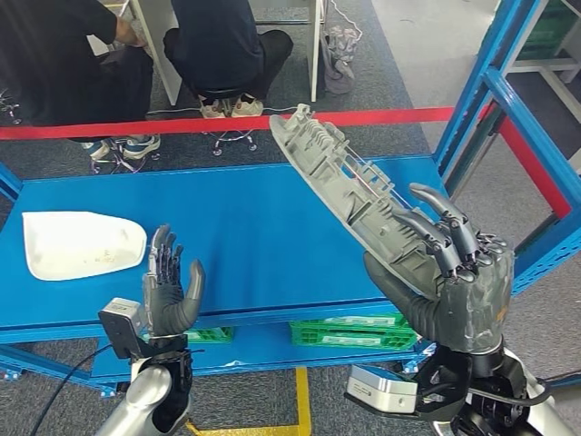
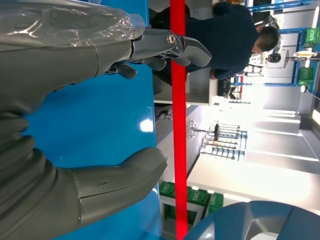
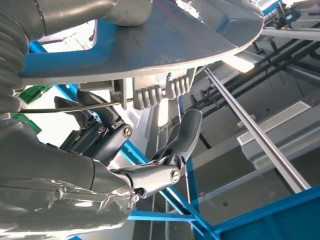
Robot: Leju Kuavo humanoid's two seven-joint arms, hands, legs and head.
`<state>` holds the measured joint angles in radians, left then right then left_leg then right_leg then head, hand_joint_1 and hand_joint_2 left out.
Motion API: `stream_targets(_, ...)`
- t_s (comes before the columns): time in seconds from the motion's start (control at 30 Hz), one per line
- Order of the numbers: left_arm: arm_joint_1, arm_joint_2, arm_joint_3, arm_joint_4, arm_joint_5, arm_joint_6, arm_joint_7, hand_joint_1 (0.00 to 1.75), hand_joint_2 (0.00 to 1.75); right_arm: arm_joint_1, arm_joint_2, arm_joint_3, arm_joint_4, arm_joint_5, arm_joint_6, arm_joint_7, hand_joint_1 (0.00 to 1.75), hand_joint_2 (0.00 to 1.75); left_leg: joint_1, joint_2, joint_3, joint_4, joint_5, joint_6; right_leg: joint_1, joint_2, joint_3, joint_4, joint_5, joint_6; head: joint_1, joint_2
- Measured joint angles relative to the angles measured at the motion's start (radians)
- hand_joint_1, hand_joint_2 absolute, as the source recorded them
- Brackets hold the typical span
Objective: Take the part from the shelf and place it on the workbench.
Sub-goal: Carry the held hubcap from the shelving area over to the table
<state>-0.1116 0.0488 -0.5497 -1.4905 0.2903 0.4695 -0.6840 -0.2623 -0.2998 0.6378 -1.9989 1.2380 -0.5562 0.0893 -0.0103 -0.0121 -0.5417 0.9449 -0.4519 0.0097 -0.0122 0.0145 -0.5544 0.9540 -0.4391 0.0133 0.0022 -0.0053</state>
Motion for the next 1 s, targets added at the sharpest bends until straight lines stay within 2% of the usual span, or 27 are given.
stream_targets(0.07,0.000,0.000,0.000,-0.003,0.000,-0.001,0.000,0.00,1.75,0.000,0.000,0.000,-0.001,0.000,0.000,0.000,1.75,1.75,0.005,-0.002,0.006,-0.012,0.005,0.008,0.001,-0.003,0.001,-0.001,-0.002,0.006,-0.003,0.000)
stream_targets(0.1,-0.001,0.000,0.000,-0.005,0.000,-0.001,0.000,0.00,1.75,0.000,0.000,-0.001,-0.002,0.000,0.000,0.000,1.75,1.75,0.010,-0.004,0.011,-0.020,0.009,0.012,0.001,-0.005,-0.004,0.012,-0.013,0.009,-0.002,0.000)
stream_targets(0.13,-0.002,0.000,-0.001,-0.007,0.000,-0.001,0.000,0.00,1.75,0.000,-0.001,-0.002,-0.002,0.000,0.000,0.000,1.75,1.75,0.014,-0.006,0.018,-0.028,0.012,0.016,0.002,-0.006,-0.020,0.048,-0.034,0.012,0.002,0.000)
stream_targets(0.17,-0.003,0.000,-0.001,-0.007,0.000,-0.001,0.000,0.00,1.75,0.000,-0.001,-0.003,-0.003,0.000,0.000,0.000,1.75,1.75,0.017,-0.009,0.022,-0.032,0.013,0.018,0.000,-0.007,-0.047,0.107,-0.064,0.014,0.008,0.000)
stream_targets(0.23,-0.002,0.000,-0.001,-0.008,0.000,-0.001,0.000,0.00,1.75,0.000,-0.002,-0.004,-0.003,0.000,0.000,-0.001,1.75,1.75,0.018,-0.018,0.025,-0.032,0.012,0.019,-0.004,-0.008,-0.115,0.250,-0.121,0.021,0.019,0.000)
stream_targets(0.27,-0.001,0.000,-0.001,-0.008,0.000,-0.001,0.000,0.00,1.75,0.000,-0.002,-0.004,-0.003,0.000,0.000,0.000,1.75,1.75,0.019,-0.026,0.027,-0.031,0.010,0.017,-0.009,-0.008,-0.136,0.290,-0.127,0.025,0.021,0.000)
stream_targets(0.3,-0.001,0.000,-0.002,-0.008,0.000,-0.001,0.000,0.00,1.75,0.001,-0.002,-0.004,-0.003,0.000,0.001,0.000,1.75,1.75,0.021,-0.035,0.029,-0.030,0.008,0.014,-0.013,-0.008,-0.139,0.291,-0.113,0.028,0.022,0.000)
stream_targets(0.33,0.000,0.000,-0.002,-0.008,0.000,-0.001,0.000,0.00,1.75,0.001,-0.002,-0.004,-0.003,0.000,0.001,0.000,1.75,1.75,0.025,-0.046,0.033,-0.028,0.004,0.009,-0.018,-0.006,-0.120,0.248,-0.078,0.032,0.023,0.000)
stream_targets(0.37,0.000,0.000,-0.002,-0.008,0.000,-0.001,0.000,0.00,1.75,0.001,-0.002,-0.005,-0.003,0.000,0.001,0.000,1.75,1.75,0.029,-0.057,0.037,-0.023,-0.002,0.001,-0.023,0.003,-0.088,0.176,-0.038,0.037,0.024,0.000)
stream_targets(0.4,-0.001,0.000,-0.002,-0.008,0.000,-0.001,0.000,0.00,1.75,0.001,-0.003,-0.005,-0.003,0.000,0.001,0.000,1.75,1.75,0.032,-0.068,0.038,-0.018,-0.007,-0.006,-0.027,0.022,-0.054,0.111,-0.011,0.041,0.027,0.000)
stream_targets(0.43,-0.002,0.000,-0.002,-0.008,0.001,-0.002,0.001,0.00,1.75,0.001,-0.003,-0.006,-0.004,0.000,0.001,0.000,1.75,1.75,0.034,-0.078,0.034,-0.011,-0.012,-0.014,-0.029,0.040,-0.026,0.057,0.001,0.042,0.031,0.000)
stream_targets(0.47,-0.002,0.000,-0.002,-0.008,0.000,-0.002,0.001,0.00,1.75,0.001,-0.004,-0.006,-0.005,-0.001,0.001,0.000,1.75,1.75,0.036,-0.087,0.027,-0.005,-0.013,-0.021,-0.030,0.055,-0.011,0.032,0.000,0.041,0.032,0.000)
stream_targets(0.5,-0.002,0.000,-0.002,-0.008,0.000,-0.002,0.001,0.00,1.75,0.001,-0.004,-0.006,-0.006,-0.001,0.001,0.000,1.75,1.75,0.037,-0.096,0.019,-0.002,-0.011,-0.028,-0.027,0.059,-0.006,0.030,-0.009,0.036,0.031,0.000)
stream_targets(0.53,-0.002,0.000,-0.002,-0.008,0.001,-0.002,0.002,0.00,1.75,0.001,-0.004,-0.006,-0.007,-0.001,0.001,0.000,1.75,1.75,0.038,-0.106,0.013,-0.001,-0.009,-0.034,-0.026,0.051,-0.005,0.027,-0.013,0.029,0.027,0.000)
stream_targets(0.57,-0.001,0.000,-0.002,-0.009,0.000,-0.002,0.002,0.00,1.75,0.001,-0.004,-0.006,-0.007,-0.001,0.001,0.000,1.75,1.75,0.040,-0.105,0.010,0.001,-0.010,-0.040,-0.025,0.040,-0.005,0.028,-0.014,0.021,0.023,0.000)
stream_targets(0.63,-0.003,0.001,-0.002,-0.009,0.000,-0.001,0.001,0.00,1.75,0.000,-0.005,-0.007,-0.008,-0.001,0.002,0.001,1.75,1.75,0.037,-0.062,-0.015,0.048,-0.032,-0.049,-0.025,0.014,0.002,0.024,-0.017,0.006,0.008,0.000)
stream_targets(0.7,-0.005,0.001,-0.002,-0.010,0.000,-0.002,0.001,0.00,1.75,0.000,-0.007,-0.008,-0.008,-0.001,0.002,0.001,1.75,1.75,0.033,-0.010,-0.088,0.178,-0.084,-0.052,-0.020,-0.013,0.006,0.022,-0.022,-0.007,-0.009,0.000)
stream_targets(0.73,-0.005,0.001,-0.002,-0.010,0.000,-0.003,0.002,0.00,1.75,0.000,-0.007,-0.009,-0.008,-0.002,0.002,0.002,1.75,1.75,0.033,-0.001,-0.133,0.251,-0.107,-0.052,-0.016,-0.026,0.006,0.023,-0.024,-0.011,-0.015,0.000)
stream_targets(0.77,-0.004,0.001,-0.002,-0.010,0.001,-0.003,0.003,0.00,1.75,0.000,-0.007,-0.008,-0.008,-0.005,0.002,0.003,1.75,1.75,0.032,0.002,-0.168,0.303,-0.116,-0.049,-0.012,-0.040,0.008,0.023,-0.026,-0.014,-0.019,0.000)
stream_targets(0.8,-0.003,0.002,-0.002,-0.010,0.001,-0.004,0.004,0.00,1.75,0.000,-0.007,-0.008,-0.008,-0.008,0.003,0.004,1.75,1.75,0.031,0.003,-0.184,0.318,-0.105,-0.045,-0.008,-0.052,0.010,0.023,-0.029,-0.017,-0.023,0.000)
stream_targets(0.83,-0.003,0.002,-0.002,-0.010,0.001,-0.004,0.004,0.00,1.75,0.000,-0.008,-0.008,-0.008,-0.011,0.003,0.005,1.75,1.75,0.028,0.006,-0.177,0.291,-0.076,-0.039,-0.004,-0.064,0.014,0.022,-0.032,-0.020,-0.027,0.000)
stream_targets(0.87,-0.003,0.003,-0.002,-0.010,0.001,-0.004,0.004,0.00,1.75,0.000,-0.008,-0.007,-0.008,-0.013,0.003,0.006,1.75,1.75,0.023,0.015,-0.151,0.228,-0.034,-0.028,-0.001,-0.075,0.020,0.022,-0.035,-0.021,-0.032,0.000)
stream_targets(0.93,-0.004,0.003,-0.002,-0.011,0.001,-0.003,0.005,0.00,1.75,-0.001,-0.008,-0.006,-0.008,-0.014,0.003,0.006,1.75,1.75,0.004,0.064,-0.087,0.088,0.027,-0.004,0.008,-0.095,0.029,0.022,-0.043,-0.020,-0.037,0.000)
stream_targets(0.97,-0.005,0.003,-0.002,-0.013,0.000,-0.002,0.005,0.00,1.75,-0.001,-0.008,-0.006,-0.008,-0.014,0.003,0.007,1.75,1.75,-0.005,0.085,-0.068,0.045,0.040,0.004,0.011,-0.105,0.031,0.022,-0.046,-0.018,-0.037,0.000)
stream_targets(1.0,-0.006,0.003,-0.002,-0.014,-0.001,0.000,0.005,0.00,1.75,0.000,-0.008,-0.006,-0.008,-0.014,0.003,0.007,1.75,1.75,-0.012,0.095,-0.061,0.026,0.040,0.009,0.013,-0.116,0.033,0.021,-0.049,-0.015,-0.036,0.000)
